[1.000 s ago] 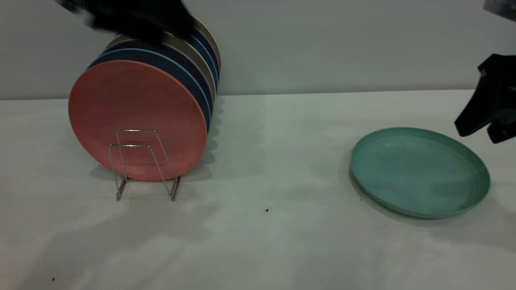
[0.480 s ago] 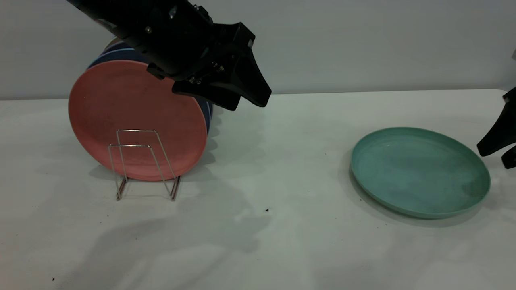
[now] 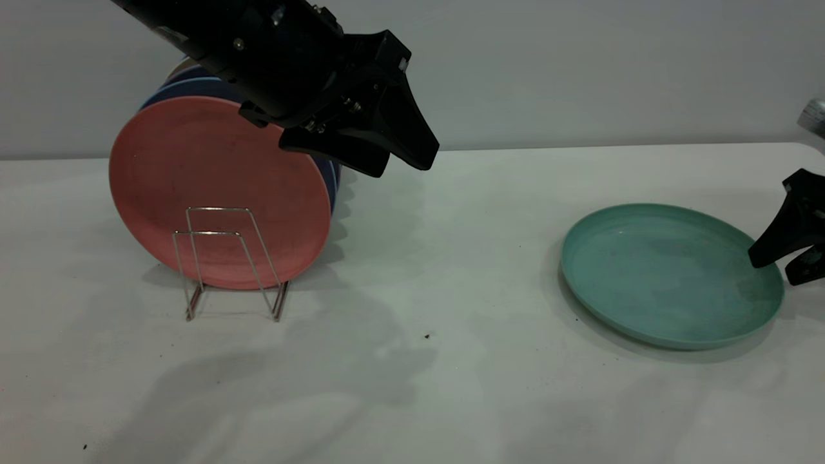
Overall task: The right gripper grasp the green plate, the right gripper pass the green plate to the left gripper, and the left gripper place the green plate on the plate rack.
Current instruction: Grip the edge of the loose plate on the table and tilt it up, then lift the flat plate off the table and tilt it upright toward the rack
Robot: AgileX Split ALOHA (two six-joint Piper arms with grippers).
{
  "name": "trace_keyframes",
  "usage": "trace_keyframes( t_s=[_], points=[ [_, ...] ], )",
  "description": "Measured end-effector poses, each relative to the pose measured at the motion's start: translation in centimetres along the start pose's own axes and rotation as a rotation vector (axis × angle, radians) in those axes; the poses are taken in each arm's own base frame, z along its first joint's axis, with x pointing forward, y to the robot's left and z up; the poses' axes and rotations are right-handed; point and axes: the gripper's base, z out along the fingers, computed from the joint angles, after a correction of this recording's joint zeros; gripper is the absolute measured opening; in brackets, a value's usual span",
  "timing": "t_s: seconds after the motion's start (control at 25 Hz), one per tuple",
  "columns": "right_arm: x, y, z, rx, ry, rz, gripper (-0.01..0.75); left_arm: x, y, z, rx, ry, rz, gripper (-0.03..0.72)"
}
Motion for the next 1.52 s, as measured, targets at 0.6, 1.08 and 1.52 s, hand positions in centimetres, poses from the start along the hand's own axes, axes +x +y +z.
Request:
trace_keyframes(
  t_s=[0.6, 1.08, 1.52],
  points=[
    [0.2, 1.3, 3.3, -0.023, -0.009, -0.056, 0.252, 0.0, 0.0, 0.0, 0.000, 0.000, 0.001, 0.514],
    [0.2, 4.4, 4.2, -0.186, -0.019, -0.192, 0.012, 0.7, 1.1, 2.2, 0.005, 0.023, -0.081, 0.514],
    [0.8, 9.7, 5.8, -0.377, 0.011, -0.318, 0.012, 1.4, 3.1, 5.8, 0.014, -0.025, -0.162, 0.514]
  ],
)
